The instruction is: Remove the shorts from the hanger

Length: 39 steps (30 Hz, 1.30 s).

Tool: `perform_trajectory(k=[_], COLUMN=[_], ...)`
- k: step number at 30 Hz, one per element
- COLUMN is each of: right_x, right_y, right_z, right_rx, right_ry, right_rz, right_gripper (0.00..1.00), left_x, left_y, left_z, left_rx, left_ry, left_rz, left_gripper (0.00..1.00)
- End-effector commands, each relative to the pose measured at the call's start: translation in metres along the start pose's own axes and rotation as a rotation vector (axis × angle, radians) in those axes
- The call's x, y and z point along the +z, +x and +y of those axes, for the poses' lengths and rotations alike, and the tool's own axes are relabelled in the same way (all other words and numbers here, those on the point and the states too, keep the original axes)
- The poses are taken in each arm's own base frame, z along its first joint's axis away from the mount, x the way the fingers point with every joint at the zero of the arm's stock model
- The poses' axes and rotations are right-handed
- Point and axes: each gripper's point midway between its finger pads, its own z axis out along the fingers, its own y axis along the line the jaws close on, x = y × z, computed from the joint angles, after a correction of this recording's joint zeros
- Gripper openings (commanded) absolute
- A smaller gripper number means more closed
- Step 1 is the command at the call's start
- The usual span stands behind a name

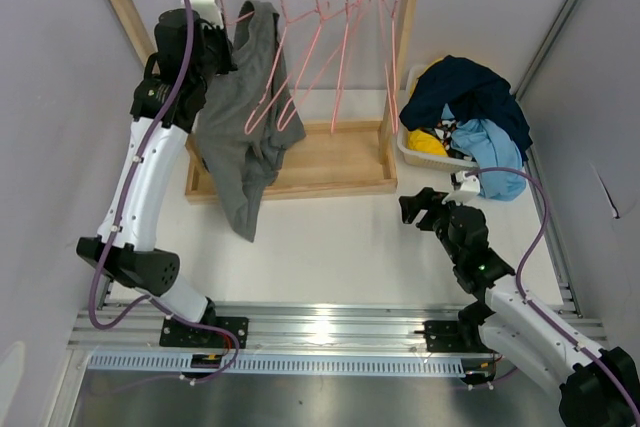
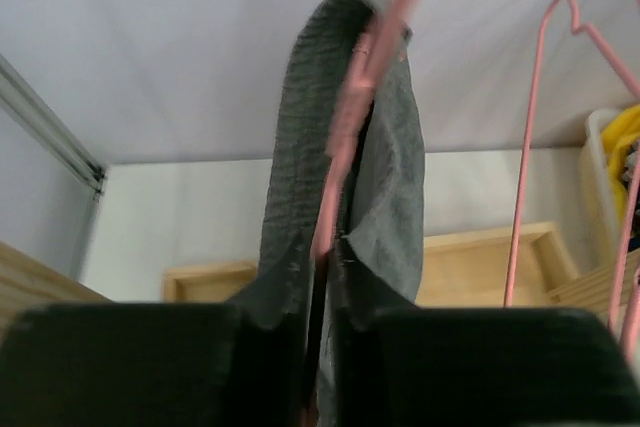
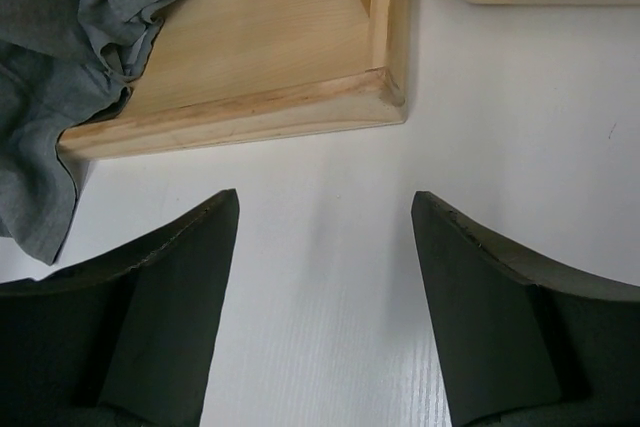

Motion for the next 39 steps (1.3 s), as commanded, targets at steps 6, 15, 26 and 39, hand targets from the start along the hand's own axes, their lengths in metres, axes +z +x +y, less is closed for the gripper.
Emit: perform_trajectory(k=[6, 15, 26, 39], right_x=[0.001, 0.004, 0.001, -0.091], right_y=[-0.003, 0.0, -0.02, -0.097], right_z=[-0.001, 0.004, 0.028, 0.173], right_rx=[-0.004, -0.008, -0.036, -0.196], right_ry=[0.007, -0.015, -0.107, -0.805], right_rz=[-0.023, -0.02, -0.061, -0.199], right_gripper=[0.76, 0.75, 0.75, 0.77], left_x=[-0.008, -0.095, -0.176, -0.279], left_y=[-0.02, -0.103, -0.044, 0.077], left_z=[0.003, 0.018, 0.027, -0.025], left_rx=[-0.023, -0.023, 0.022, 0.019], left_ry=[0.019, 0.007, 0.031, 0.49], left_rz=[-0.058, -0.26, -0.159, 0.07], left_gripper=[0.0, 0.0, 0.0, 0.0])
